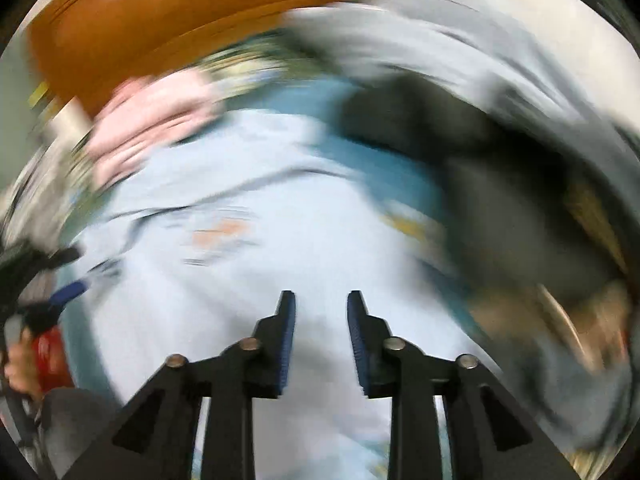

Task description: Fold clothes

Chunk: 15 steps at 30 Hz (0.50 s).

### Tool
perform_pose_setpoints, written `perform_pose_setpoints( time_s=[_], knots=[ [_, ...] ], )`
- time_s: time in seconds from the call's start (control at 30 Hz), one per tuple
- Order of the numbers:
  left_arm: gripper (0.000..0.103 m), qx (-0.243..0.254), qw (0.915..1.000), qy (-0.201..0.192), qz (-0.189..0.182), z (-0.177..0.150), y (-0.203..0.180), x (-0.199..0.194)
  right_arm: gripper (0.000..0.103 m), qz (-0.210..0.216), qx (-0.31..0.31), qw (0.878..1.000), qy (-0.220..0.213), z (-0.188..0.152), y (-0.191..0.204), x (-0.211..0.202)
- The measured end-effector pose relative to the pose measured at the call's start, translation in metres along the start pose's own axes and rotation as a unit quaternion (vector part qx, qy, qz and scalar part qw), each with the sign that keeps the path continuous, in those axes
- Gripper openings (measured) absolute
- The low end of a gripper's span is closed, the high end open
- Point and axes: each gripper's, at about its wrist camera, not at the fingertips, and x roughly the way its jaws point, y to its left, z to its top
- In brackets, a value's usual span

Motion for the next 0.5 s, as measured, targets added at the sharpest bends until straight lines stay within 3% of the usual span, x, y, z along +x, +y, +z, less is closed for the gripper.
perform_pose_setpoints(
  time_s=[0.1, 0.23, 0.33, 0.5],
  knots=[
    [0.057, -0.069, 0.9960, 0.014, -0.055, 0.029, 0.020, 0.002, 0.028, 0.042, -0.055, 0.998, 0.003, 0.039, 0.059, 0.028],
    [0.057, -0.146, 0.9823, 0.031, -0.112, 0.066, 0.030, 0.019, 0.028, 0.081, -0.026, 0.996, 0.016, 0.065, 0.095, 0.054],
    [0.055, -0.179, 0.9776, 0.039, -0.103, 0.085, 0.034, 0.037, 0.028, 0.086, -0.014, 0.996, 0.027, 0.069, 0.103, 0.066],
    [0.054, -0.235, 0.9661, 0.065, -0.085, 0.101, 0.043, 0.064, 0.028, 0.050, -0.005, 0.998, 0.047, 0.060, 0.081, 0.066]
  ],
)
